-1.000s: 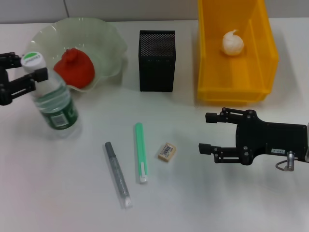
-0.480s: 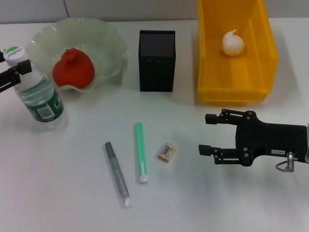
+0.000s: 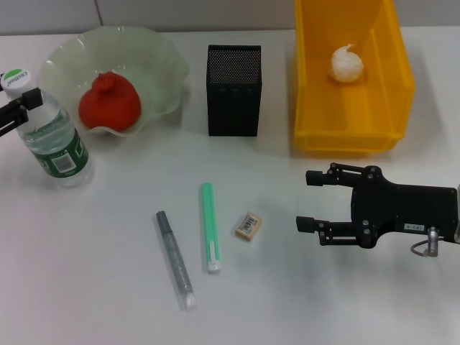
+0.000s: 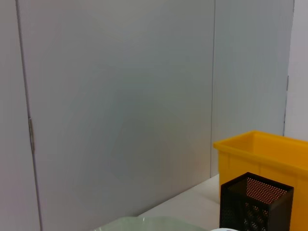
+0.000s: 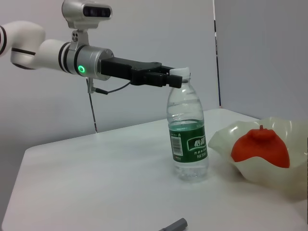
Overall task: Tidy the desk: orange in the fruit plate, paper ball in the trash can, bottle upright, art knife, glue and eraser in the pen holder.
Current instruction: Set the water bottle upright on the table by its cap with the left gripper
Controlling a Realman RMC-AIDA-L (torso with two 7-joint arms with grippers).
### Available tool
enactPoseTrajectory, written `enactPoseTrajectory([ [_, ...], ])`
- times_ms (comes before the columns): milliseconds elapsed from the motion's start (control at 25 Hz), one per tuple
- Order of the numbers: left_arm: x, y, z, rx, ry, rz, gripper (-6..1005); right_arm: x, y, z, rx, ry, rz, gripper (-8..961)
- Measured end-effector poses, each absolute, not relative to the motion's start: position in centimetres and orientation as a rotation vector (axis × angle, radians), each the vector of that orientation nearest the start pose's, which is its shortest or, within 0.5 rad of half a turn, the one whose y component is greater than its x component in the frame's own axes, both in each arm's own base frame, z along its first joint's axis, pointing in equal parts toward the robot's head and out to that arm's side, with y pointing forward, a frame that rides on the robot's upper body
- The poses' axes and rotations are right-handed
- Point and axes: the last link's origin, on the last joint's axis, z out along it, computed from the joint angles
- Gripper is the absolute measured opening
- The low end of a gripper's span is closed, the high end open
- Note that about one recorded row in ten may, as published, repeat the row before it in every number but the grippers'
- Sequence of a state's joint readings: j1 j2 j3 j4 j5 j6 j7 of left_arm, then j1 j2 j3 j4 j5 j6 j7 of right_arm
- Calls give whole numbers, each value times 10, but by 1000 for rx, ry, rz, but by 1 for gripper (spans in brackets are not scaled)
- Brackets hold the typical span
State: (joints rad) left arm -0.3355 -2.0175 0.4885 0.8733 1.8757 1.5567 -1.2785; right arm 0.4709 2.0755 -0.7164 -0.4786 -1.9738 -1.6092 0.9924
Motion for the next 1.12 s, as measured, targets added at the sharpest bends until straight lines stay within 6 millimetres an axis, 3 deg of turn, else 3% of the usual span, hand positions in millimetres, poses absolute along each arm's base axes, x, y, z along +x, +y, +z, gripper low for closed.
enactPoseTrajectory([
  [1120,-327,313,102,-2285,-508,-608,507,279,288,-31,-2801,330,764,785],
])
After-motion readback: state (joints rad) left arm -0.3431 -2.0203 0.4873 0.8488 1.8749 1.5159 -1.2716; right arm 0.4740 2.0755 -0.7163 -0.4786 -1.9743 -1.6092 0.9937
